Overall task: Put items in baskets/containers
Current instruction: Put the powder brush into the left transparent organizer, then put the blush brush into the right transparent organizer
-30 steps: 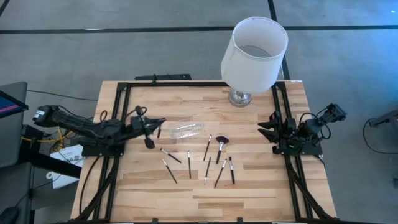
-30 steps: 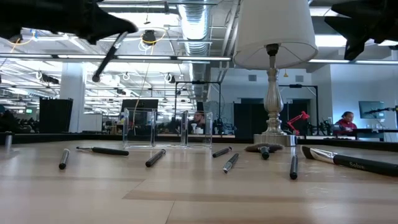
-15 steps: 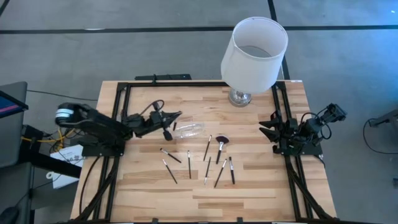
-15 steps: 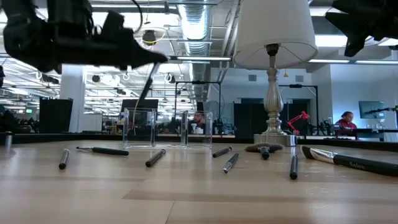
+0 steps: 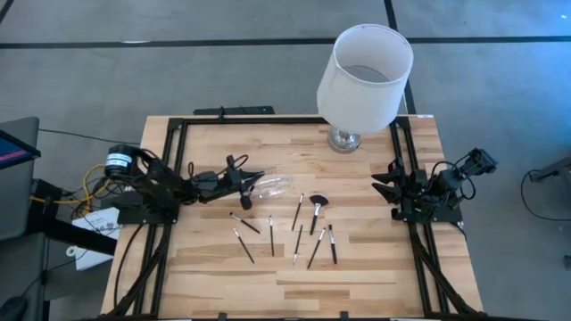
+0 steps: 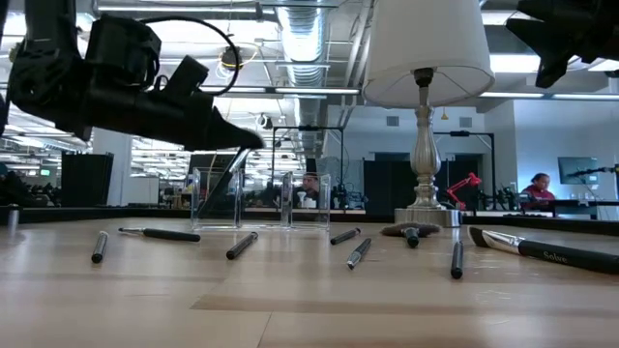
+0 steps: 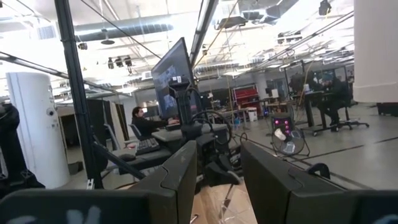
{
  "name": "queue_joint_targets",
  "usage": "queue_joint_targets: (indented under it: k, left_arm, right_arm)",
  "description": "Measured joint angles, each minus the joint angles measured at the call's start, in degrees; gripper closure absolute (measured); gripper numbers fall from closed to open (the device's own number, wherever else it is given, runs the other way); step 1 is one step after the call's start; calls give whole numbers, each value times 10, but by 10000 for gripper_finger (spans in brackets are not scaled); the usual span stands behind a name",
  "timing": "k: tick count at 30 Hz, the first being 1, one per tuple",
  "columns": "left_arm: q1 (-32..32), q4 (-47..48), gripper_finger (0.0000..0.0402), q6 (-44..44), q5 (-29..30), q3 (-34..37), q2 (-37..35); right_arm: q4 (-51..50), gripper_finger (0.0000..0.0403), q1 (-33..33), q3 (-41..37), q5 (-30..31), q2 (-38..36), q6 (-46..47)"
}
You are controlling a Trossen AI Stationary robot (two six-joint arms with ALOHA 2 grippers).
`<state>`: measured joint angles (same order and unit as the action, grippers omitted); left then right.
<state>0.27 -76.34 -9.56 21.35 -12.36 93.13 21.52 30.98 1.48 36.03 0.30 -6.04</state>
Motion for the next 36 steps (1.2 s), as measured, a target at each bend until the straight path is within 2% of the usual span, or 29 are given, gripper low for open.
queue_joint_targets:
  k: [5,13,18,21,25,30,36]
  left_arm:
    - [0,4,370,0,1,0,-13]
    - [0,20,317,30,1,0,-14]
    - [0,20,293,30,1,0,-23]
    - [0,21,282,23,21,0,-54]
    - [0,36,262,23,46,0,-118]
    - [0,91,236,23,23,0,-209]
    - [0,141,226,23,10,0,-277]
  right_arm:
    - [0,288,0,0,0,0,10]
    - [0,288,0,0,0,0,11]
    - [-26,288,0,0,-7,12,80]
    - [-24,288,-1,0,-4,24,86]
    - [-21,287,-15,0,-6,65,140]
    - [42,276,-68,0,-8,142,205]
    - [129,248,-150,0,-67,263,273]
